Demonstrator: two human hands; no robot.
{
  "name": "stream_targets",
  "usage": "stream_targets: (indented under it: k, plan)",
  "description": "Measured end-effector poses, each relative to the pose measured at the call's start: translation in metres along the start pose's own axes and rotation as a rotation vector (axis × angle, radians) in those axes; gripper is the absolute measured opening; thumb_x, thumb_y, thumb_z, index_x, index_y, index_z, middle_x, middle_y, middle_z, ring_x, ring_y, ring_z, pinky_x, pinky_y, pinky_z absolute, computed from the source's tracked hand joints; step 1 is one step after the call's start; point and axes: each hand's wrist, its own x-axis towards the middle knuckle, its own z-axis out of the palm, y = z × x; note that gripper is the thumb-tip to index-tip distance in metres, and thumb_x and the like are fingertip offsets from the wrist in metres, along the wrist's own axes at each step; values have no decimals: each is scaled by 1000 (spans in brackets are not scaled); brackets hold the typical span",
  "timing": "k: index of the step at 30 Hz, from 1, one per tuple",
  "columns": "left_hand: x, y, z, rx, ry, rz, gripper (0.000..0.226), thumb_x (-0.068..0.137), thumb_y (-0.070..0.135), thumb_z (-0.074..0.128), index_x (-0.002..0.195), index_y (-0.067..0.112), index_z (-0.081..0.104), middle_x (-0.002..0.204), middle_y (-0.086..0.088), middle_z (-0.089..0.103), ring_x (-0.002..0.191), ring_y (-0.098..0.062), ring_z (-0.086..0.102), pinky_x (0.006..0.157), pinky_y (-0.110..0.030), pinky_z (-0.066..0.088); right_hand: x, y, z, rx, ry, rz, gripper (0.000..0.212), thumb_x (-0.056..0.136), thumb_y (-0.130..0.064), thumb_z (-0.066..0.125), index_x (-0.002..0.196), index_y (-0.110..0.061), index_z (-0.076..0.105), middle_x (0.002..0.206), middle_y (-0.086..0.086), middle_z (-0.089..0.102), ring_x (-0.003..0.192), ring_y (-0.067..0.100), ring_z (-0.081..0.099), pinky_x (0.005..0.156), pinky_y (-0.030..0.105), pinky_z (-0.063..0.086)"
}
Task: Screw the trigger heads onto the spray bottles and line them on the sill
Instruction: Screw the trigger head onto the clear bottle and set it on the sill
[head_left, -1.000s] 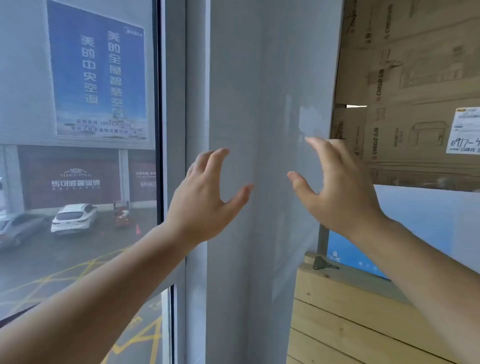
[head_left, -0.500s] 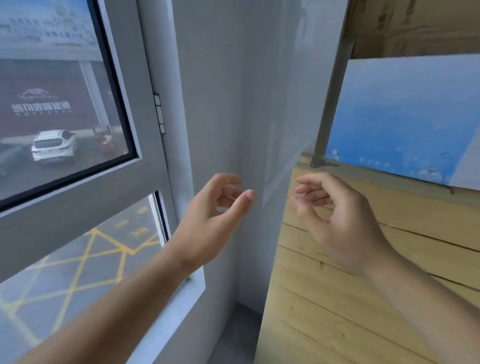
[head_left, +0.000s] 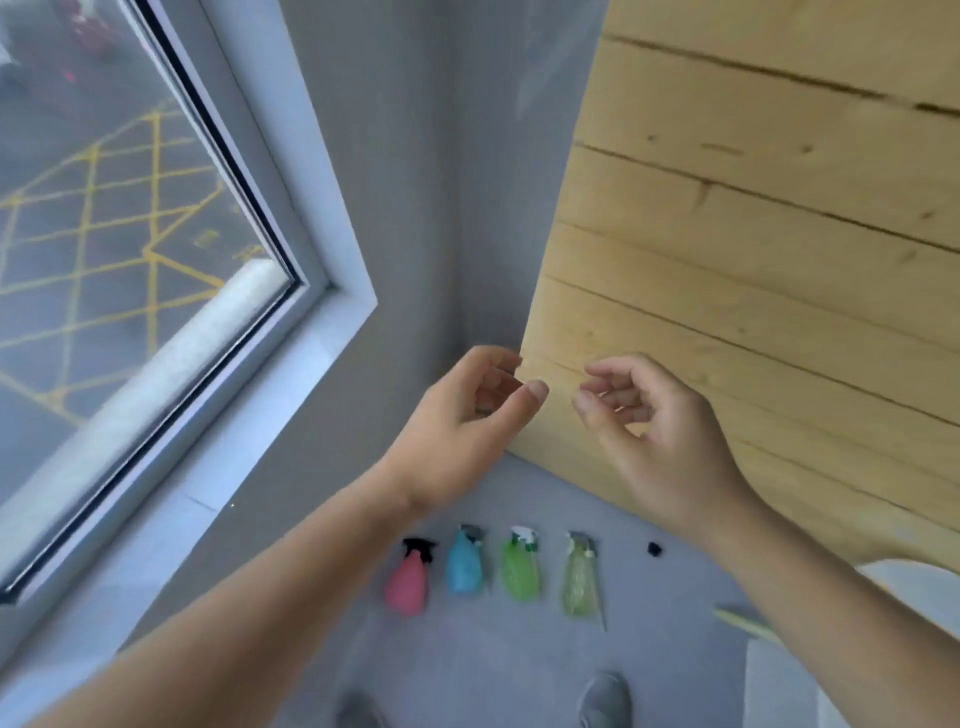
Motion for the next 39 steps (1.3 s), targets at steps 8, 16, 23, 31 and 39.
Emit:
stream_targets:
  k: [8,16,23,31,39]
  plan:
    - [4,-204,77,63,-108,-352,38,97,41,66,128,19,59,117,-3,72,103,-18,69,81,-22,51,-62,188,93,6,-27,302,17,88,-28,70,103,-21,65,89,-9,66,73,2,60,72,15,48]
    - [15,-371,158,96,-205,-584,49,97,48,63,134,17,55,112,2,63,88,-16,61,74,-29,49,-97,382,145,-126,-20,634,21,87,-37,68,98,-20,65,87,-9,65,80,10,64,75,28,49]
    - [54,-490,246,84,-311,-668,59,96,48,65,141,14,49,113,1,60,101,-22,60,88,-30,47,-86,540,170,-119,-10,809,28,84,-38,73,99,-17,63,94,0,67,87,18,63,75,27,42]
    - [97,-591,343,49,-381,-672,76,93,49,69,152,16,36,144,-9,52,119,-24,57,101,-34,50,-59,688,191,-60,5,884,46,79,-37,80,114,-11,65,103,10,69,88,21,64,73,28,46]
    - [123,-645,398,236,-358,-653,86,86,55,73,149,11,33,151,-13,48,134,-32,55,105,-40,50,-40,767,208,-110,-28,879,56,76,-41,81,120,-13,63,115,8,65,101,23,65,85,30,48]
